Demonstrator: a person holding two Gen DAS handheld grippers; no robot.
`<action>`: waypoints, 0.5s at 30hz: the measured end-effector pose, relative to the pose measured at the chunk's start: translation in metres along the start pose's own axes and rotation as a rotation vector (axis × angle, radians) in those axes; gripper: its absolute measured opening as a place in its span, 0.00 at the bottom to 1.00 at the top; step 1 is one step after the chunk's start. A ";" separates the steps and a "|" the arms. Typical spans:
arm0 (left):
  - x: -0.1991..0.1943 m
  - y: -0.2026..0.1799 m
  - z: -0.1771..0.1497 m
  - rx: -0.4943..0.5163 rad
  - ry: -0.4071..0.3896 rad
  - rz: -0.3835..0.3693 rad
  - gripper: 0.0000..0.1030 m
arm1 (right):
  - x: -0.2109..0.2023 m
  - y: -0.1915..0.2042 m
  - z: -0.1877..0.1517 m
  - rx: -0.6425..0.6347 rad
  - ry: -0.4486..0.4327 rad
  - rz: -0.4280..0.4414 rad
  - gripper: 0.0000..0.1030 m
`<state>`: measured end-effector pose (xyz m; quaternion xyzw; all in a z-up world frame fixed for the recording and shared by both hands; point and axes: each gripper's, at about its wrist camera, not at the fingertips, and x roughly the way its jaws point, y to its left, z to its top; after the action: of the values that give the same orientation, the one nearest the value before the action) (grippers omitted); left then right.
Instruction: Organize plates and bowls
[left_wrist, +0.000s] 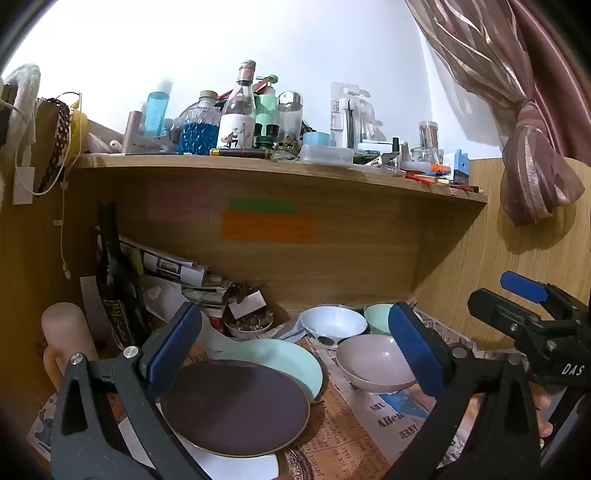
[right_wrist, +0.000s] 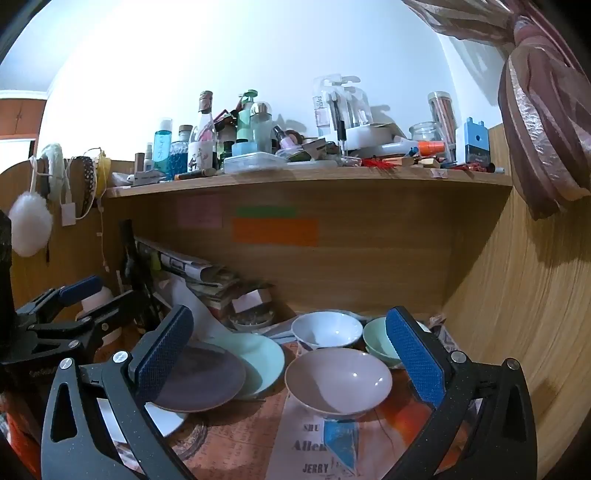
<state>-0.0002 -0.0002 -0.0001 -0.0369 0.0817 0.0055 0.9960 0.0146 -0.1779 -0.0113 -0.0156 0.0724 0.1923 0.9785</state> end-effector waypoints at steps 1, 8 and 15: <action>0.000 0.000 0.000 0.000 -0.004 0.007 1.00 | 0.000 0.000 0.000 0.000 -0.001 -0.001 1.00; -0.003 -0.005 0.009 -0.012 -0.006 0.003 1.00 | 0.000 -0.006 0.000 -0.015 -0.008 -0.021 1.00; -0.005 0.001 0.001 -0.009 -0.013 -0.003 1.00 | -0.001 -0.011 0.001 0.047 -0.002 0.010 1.00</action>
<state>-0.0047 0.0005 0.0011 -0.0415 0.0752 0.0048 0.9963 0.0183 -0.1885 -0.0106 0.0082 0.0761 0.1952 0.9778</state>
